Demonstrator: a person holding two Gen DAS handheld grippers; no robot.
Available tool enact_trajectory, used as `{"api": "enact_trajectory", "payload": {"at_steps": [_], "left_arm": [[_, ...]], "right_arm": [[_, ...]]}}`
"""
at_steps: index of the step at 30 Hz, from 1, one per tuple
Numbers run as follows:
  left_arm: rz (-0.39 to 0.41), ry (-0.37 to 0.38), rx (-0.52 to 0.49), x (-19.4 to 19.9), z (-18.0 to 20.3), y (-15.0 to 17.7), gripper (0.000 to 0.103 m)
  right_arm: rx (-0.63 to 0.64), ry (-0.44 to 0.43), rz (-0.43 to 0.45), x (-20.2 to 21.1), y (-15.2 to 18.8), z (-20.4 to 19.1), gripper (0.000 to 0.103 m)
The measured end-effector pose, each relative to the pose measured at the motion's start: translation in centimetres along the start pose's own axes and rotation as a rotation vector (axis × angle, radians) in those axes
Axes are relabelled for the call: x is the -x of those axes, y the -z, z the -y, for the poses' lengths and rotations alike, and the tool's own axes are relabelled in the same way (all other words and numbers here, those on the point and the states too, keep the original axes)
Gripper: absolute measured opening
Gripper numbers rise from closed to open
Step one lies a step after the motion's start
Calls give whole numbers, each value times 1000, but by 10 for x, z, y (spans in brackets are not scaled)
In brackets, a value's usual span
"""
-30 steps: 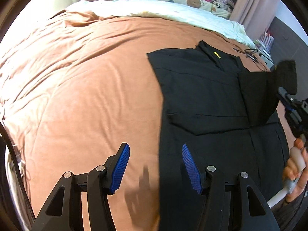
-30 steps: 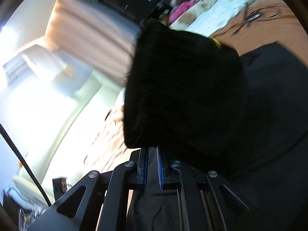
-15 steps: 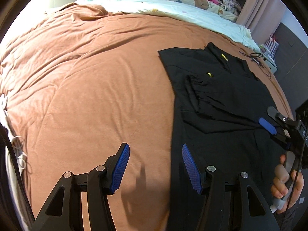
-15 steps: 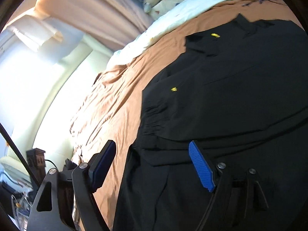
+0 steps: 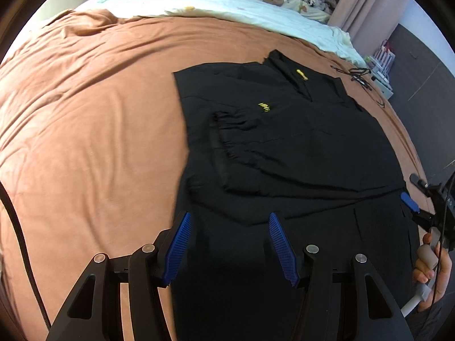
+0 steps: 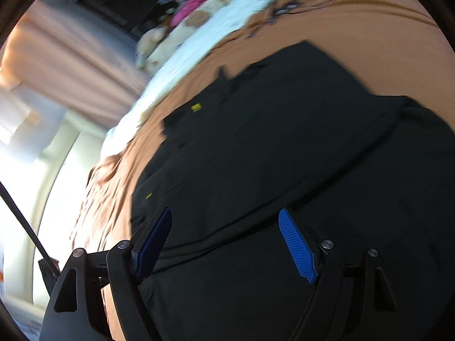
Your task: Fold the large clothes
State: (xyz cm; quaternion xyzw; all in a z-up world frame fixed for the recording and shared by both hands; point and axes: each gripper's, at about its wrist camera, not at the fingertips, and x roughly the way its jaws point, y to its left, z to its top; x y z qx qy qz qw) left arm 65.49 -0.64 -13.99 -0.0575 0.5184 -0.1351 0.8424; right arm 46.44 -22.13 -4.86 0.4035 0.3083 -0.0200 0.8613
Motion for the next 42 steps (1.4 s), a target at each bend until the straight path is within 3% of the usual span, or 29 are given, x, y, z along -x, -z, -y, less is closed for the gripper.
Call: {"api": "enact_trajectory", "payload": {"at_steps": [5,10,14,15,17,20,31,32,35,42], "left_arm": [[-9,-21,-39,-29,21,-13,59],[-2,-54,-40,-53,26,-20,59],[13,-53,-12,-65,23,-22,59],[17,-60,-18,-67,23,-21,55],[19,-77,-32,-69,23,-20,42],[11,-50,-24,-69,17,-16,38],[-3,-7,16,-38,14,-7,38],[3,-6,19,-34,14,-6,38],[30,4,44,-11,12,5,45],[97,-8,80,39,8,45,53]], "right_arm": [[-64,64,36,25,-16,22,68],[-124,123,32,19,-32,43,55],[-183,82,23,19,-34,57,27],[-185,79,25,19,-34,58,18],[-190,90,41,18,-38,62,9],[-204,91,69,17,-41,71,5],[-248,85,49,5,-29,71,9],[-239,77,47,4,-29,69,17],[-188,54,38,11,-20,58,57],[-43,70,53,51,-5,38,60]]}}
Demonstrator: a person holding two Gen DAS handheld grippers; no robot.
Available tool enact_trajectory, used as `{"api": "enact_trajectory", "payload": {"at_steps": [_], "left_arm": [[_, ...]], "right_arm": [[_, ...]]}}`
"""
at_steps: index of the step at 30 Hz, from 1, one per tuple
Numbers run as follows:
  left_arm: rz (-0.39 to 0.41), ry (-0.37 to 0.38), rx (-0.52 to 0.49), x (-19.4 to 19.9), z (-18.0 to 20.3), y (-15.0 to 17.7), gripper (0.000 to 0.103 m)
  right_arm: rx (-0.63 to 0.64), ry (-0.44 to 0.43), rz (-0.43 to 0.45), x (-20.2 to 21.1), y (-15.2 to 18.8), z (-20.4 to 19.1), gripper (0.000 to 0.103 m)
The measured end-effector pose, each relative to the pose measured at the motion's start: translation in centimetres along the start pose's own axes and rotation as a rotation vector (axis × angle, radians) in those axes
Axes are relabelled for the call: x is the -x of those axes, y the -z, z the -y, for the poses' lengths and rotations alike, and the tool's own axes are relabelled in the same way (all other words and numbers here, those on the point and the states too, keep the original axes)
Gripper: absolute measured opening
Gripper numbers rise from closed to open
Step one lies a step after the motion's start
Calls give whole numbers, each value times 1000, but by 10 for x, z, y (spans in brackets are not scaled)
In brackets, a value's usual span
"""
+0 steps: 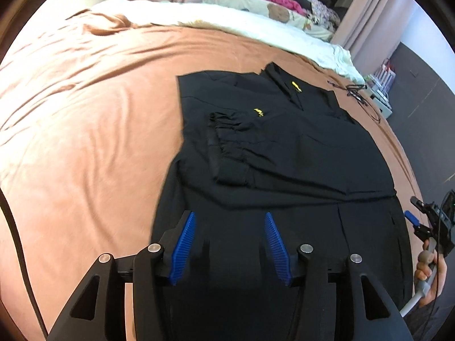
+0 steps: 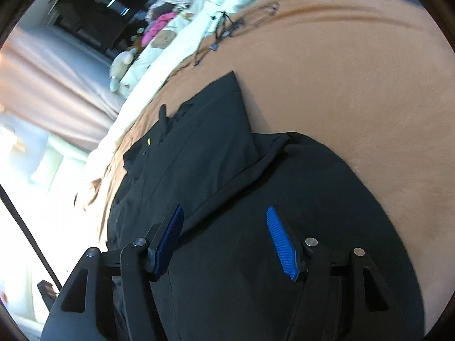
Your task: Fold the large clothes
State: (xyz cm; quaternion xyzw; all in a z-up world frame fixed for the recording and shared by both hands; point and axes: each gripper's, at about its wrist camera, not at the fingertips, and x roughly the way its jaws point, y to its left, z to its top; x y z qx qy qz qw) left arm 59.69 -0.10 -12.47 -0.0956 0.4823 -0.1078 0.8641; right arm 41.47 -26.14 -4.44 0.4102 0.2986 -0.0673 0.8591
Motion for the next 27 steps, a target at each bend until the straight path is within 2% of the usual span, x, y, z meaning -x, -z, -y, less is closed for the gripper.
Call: {"api": "enact_trajectory", "payload": {"at_steps": [4,8,13,20,27], "left_arm": [[30,6,65,30,-14,31,53],[63,-36,71,57,-21,59,53],[91,-38,93,86,-31,91,54],[135,-37,110,126,-37,120,54],[158,-17,64,165,-33,147,54]], "right_arm": [[62,4,7,24,26,4,60],[98,-39,16,48,44,9,59],[177,-60,43,73,60,11,59],[238,-84,56,110,69,23,59],[334,-16,114,169,63,27,59]]}}
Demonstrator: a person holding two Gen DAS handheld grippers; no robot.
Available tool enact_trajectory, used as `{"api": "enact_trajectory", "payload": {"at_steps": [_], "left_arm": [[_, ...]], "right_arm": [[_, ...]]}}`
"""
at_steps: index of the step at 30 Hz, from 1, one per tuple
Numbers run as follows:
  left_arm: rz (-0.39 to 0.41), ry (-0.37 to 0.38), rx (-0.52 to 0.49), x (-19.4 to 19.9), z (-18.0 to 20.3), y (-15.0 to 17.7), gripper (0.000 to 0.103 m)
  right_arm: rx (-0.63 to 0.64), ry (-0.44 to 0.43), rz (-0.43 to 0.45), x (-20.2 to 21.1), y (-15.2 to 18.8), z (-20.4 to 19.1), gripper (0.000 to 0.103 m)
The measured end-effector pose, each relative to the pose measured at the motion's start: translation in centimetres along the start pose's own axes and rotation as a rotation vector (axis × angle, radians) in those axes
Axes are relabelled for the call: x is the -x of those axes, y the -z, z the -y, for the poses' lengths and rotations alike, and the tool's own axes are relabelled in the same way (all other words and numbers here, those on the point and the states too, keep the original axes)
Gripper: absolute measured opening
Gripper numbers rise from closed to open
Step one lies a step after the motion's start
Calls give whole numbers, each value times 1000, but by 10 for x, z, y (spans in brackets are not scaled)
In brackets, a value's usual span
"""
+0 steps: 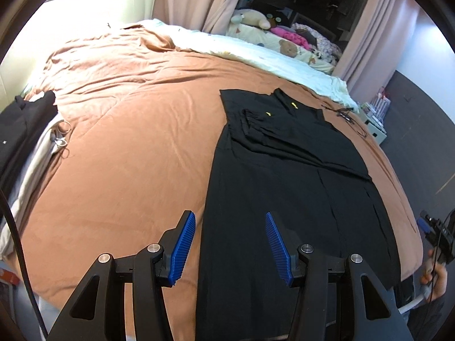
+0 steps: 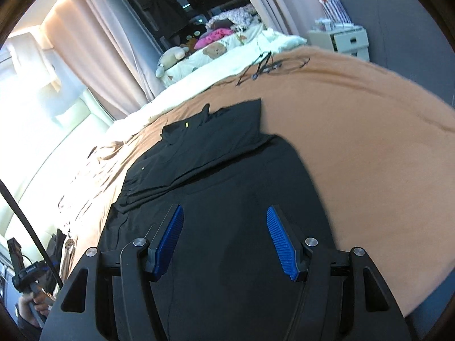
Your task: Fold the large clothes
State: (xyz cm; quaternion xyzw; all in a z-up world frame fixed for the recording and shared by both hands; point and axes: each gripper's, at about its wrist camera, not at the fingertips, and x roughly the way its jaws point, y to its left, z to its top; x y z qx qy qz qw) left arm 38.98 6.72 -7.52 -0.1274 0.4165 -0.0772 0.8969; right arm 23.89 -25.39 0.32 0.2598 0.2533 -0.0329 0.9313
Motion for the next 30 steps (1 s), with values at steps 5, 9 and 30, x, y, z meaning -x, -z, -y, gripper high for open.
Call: {"api": "enact_trajectory", "payload": {"at_steps": [5,9,30], "left_arm": [[5,-3,-57,19,7,14,68],[53,-22,-98,39,7,29,92],[-77,77,-46,15,-10,105,97]], "right_arm": [[78,61,-7,33,-6,2,59],[124,145,38,62,3,-2,59],[263,161,-187,45,81,0,59]]}}
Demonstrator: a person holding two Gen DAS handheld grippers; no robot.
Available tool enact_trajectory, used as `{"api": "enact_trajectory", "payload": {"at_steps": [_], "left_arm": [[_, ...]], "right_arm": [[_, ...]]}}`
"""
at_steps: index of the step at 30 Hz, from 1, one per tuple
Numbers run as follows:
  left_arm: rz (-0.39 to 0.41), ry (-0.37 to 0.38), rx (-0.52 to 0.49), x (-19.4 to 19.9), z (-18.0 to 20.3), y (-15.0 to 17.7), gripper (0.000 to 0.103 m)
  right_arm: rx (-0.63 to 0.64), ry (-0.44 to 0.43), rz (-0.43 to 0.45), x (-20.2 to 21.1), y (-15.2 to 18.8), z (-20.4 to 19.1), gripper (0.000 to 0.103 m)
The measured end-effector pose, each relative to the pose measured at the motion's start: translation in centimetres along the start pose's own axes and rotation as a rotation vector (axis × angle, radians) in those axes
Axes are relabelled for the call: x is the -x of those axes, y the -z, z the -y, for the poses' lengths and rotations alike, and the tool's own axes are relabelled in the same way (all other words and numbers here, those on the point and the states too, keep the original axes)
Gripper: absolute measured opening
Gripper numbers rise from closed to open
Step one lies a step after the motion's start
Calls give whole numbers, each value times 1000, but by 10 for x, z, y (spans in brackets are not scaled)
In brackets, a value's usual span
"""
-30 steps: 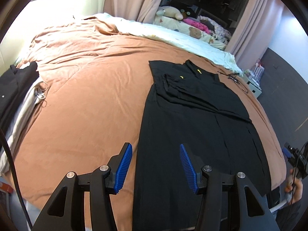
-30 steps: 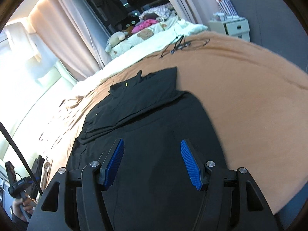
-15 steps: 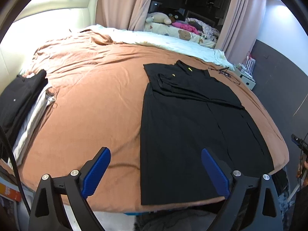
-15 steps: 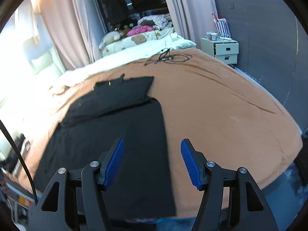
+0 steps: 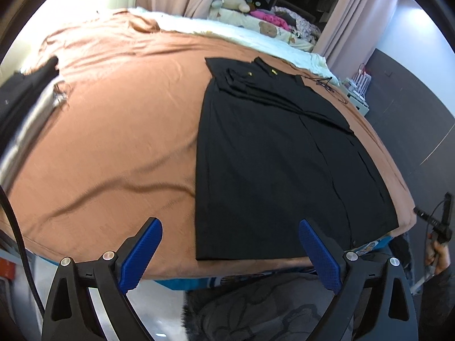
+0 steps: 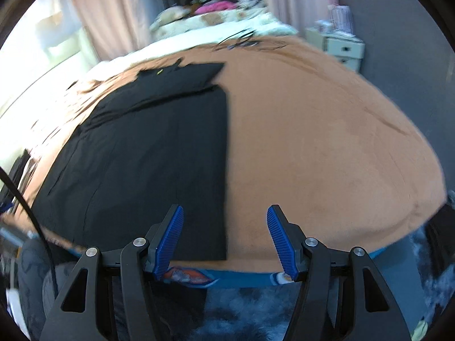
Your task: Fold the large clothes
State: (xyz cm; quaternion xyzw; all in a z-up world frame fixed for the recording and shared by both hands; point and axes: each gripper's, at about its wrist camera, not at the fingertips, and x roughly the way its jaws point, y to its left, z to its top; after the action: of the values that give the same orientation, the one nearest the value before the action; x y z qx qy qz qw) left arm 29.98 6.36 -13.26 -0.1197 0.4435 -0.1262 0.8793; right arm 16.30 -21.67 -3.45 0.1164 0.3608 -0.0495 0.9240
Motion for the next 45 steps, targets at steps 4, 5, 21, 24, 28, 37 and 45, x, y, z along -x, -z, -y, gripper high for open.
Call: {"api": "enact_trajectory", "payload": {"at_steps": [4,5,21,24,28,37,45], "left_arm": [[-35,1,10,-21,0,5,94],[-30,-4,10,-25,-1,6,92],[-128,39,135,-91,-27,-8,44],[-133,35,168,-94,-35,-14,42],[-163,50,178,-90,-39,-9,42],[-261,218,305,-78,-59,9,42],[-207,188,299,-88,-51,-3,34]], "right_arm": [[23,17,-63,-32,-3,0,64],[20,19,-70,-38,-3,-2,75],[-150,-276,-113,-125,-29,11,63],[-194,-286,-112,-134,-34,20,55],[-275,-337,-113,-144,-32,38,52],[-353,-592,-162,-149,-1,54,52],[-375,-576,-142,-169,-10,51,34]]}}
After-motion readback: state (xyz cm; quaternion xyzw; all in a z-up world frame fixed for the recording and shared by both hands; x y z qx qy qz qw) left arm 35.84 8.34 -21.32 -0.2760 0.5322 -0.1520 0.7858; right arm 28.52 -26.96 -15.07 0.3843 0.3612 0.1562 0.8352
